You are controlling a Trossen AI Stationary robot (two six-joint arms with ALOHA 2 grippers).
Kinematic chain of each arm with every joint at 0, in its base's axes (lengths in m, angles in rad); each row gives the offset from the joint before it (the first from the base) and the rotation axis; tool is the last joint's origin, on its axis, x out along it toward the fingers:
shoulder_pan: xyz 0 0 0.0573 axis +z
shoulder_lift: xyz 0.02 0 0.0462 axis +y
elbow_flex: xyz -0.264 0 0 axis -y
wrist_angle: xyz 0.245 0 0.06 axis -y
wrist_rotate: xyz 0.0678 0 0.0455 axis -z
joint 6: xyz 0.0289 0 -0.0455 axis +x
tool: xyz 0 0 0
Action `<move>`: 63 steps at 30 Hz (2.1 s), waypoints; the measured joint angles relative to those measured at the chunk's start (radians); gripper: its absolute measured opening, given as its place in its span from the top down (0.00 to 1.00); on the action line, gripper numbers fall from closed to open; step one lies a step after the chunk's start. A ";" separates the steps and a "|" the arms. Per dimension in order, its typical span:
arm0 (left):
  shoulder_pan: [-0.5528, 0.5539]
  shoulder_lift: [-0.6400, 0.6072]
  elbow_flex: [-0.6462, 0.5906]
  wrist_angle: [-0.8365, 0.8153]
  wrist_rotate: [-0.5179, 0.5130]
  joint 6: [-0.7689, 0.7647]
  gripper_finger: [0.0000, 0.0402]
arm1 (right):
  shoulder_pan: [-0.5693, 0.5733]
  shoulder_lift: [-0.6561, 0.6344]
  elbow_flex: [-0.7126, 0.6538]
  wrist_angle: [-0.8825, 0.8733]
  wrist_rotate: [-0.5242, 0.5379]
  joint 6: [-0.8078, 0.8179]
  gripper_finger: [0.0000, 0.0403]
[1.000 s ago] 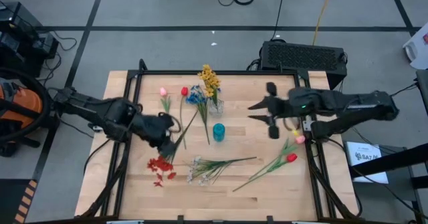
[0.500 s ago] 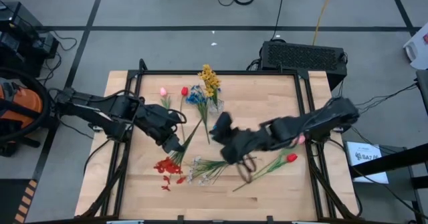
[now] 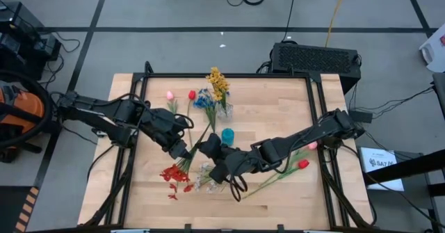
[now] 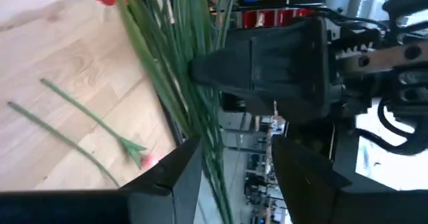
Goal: Sort flowers into vase by color
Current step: Put the red flowers into the blue vase
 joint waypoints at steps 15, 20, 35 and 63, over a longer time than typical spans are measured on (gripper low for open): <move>-0.015 0.009 0.000 0.095 -0.005 0.010 0.98 | -0.008 0.028 0.000 0.018 -0.005 0.012 0.80; -0.022 0.028 0.000 0.092 -0.073 0.031 0.98 | -0.010 0.028 -0.001 -0.001 0.001 0.032 0.97; -0.017 0.035 -0.001 0.090 0.006 0.276 0.72 | -0.019 0.028 0.000 -0.312 0.006 0.337 0.99; 0.017 -0.498 -0.128 -0.083 -0.436 0.799 0.70 | 0.019 -0.370 -0.028 -0.997 0.453 2.005 0.99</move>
